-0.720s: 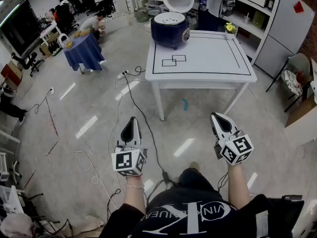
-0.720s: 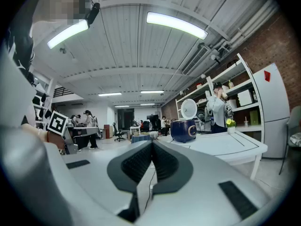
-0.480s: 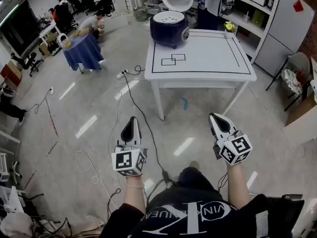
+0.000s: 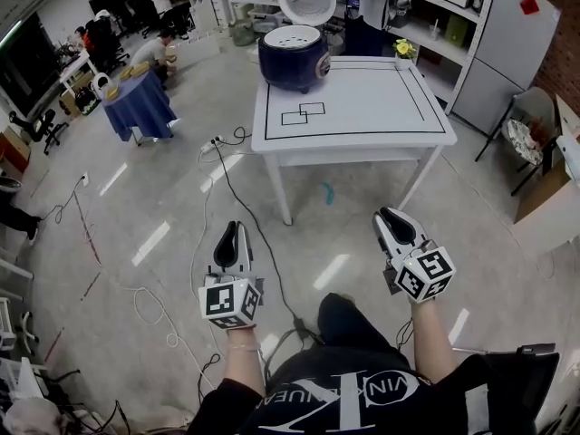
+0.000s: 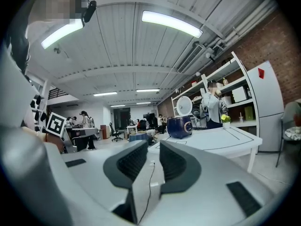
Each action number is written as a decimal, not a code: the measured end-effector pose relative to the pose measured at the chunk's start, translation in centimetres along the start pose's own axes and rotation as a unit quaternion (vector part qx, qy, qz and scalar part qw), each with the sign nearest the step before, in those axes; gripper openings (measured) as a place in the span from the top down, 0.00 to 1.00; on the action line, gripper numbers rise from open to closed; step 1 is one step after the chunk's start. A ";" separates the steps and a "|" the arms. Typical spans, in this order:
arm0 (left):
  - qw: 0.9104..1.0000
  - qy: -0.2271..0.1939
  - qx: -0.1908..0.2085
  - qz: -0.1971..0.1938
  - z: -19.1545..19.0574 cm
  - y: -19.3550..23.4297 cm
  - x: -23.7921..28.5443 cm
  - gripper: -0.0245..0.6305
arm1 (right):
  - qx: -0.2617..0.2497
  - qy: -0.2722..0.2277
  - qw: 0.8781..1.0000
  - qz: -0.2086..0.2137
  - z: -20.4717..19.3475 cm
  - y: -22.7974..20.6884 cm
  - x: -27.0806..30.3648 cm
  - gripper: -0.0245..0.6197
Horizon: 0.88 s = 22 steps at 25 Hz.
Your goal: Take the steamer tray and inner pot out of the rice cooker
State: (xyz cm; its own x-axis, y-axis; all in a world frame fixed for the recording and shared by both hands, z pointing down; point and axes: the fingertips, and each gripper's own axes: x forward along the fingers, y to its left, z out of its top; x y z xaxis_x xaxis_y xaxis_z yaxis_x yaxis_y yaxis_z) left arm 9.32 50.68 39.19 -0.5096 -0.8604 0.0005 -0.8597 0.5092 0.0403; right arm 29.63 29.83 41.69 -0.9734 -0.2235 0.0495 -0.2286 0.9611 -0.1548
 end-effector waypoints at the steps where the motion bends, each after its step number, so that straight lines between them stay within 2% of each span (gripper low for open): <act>1: 1.000 -0.001 -0.004 -0.001 0.0 0.0 0.1 0.93 | 0.006 -0.001 1.000 0.002 0.2 -0.2 0.0 0.83; 3: 1.000 -0.002 -0.008 -0.003 0.2 0.1 0.5 0.92 | 0.019 -0.007 1.000 0.001 0.5 -0.6 0.1 0.80; 5: 1.000 -0.002 -0.013 -0.003 0.2 0.5 0.9 0.86 | 0.026 -0.012 1.000 -0.003 0.7 -1.1 0.5 0.75; 15: 1.000 0.002 -0.014 0.004 0.2 3.0 7.3 0.85 | 0.037 -0.013 0.999 0.008 1.1 -4.3 7.1 0.74; 22: 1.000 0.010 -0.017 -0.012 -0.2 3.4 14.2 0.85 | 0.037 0.000 0.999 0.018 1.4 -7.4 12.7 0.74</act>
State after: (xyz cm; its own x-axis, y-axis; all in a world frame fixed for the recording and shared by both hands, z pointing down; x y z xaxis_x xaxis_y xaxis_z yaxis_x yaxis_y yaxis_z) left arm -0.86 40.22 39.51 -0.4881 -0.8726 0.0197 -0.8696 0.4881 0.0747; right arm 18.98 19.66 42.11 -0.9810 -0.1890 0.0433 -0.1939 0.9538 -0.2297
